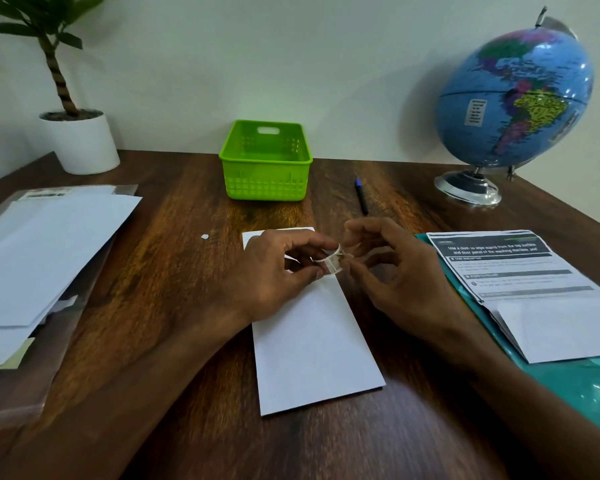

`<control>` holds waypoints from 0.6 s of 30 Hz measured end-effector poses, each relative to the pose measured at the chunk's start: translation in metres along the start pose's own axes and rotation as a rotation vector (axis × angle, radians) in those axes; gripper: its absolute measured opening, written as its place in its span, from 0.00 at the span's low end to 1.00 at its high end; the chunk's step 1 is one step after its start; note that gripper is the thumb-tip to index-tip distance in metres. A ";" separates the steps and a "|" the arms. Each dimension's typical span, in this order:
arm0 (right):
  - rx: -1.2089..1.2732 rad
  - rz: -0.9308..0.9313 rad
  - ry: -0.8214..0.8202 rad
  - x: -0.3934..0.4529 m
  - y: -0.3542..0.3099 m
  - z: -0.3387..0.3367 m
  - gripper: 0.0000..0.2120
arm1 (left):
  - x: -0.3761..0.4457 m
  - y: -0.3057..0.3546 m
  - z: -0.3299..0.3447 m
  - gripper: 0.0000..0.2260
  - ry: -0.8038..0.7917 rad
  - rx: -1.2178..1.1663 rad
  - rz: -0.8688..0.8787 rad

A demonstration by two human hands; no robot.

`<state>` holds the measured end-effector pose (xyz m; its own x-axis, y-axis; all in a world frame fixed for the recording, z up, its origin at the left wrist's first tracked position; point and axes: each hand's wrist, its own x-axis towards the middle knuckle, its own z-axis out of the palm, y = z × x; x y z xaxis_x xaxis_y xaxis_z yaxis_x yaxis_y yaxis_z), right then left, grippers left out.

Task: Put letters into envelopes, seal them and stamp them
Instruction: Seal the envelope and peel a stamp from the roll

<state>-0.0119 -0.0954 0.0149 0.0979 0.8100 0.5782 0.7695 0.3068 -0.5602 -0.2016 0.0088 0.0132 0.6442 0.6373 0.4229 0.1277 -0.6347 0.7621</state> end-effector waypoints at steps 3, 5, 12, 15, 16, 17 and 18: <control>0.009 -0.010 0.036 -0.001 0.000 0.000 0.22 | 0.001 0.000 0.000 0.16 0.003 0.014 0.006; 0.007 -0.018 0.054 -0.001 0.000 0.000 0.21 | 0.001 0.000 0.000 0.16 0.011 0.023 0.011; 0.019 -0.022 0.087 0.000 0.000 0.001 0.18 | 0.000 0.000 0.003 0.16 0.075 0.062 0.022; 0.007 -0.001 0.062 -0.002 -0.002 0.001 0.18 | -0.001 0.000 0.006 0.15 0.093 0.094 0.018; 0.005 0.009 0.054 -0.001 -0.002 0.001 0.18 | -0.001 -0.001 0.007 0.15 0.099 0.106 0.020; 0.006 0.018 0.048 -0.001 -0.003 0.001 0.18 | -0.001 -0.001 0.008 0.15 0.106 0.117 0.022; 0.010 0.021 0.045 -0.001 -0.003 0.002 0.18 | -0.001 -0.001 0.009 0.15 0.115 0.127 0.021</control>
<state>-0.0154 -0.0965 0.0145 0.1429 0.7930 0.5922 0.7606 0.2948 -0.5784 -0.1955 0.0051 0.0081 0.5581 0.6645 0.4970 0.2140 -0.6940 0.6875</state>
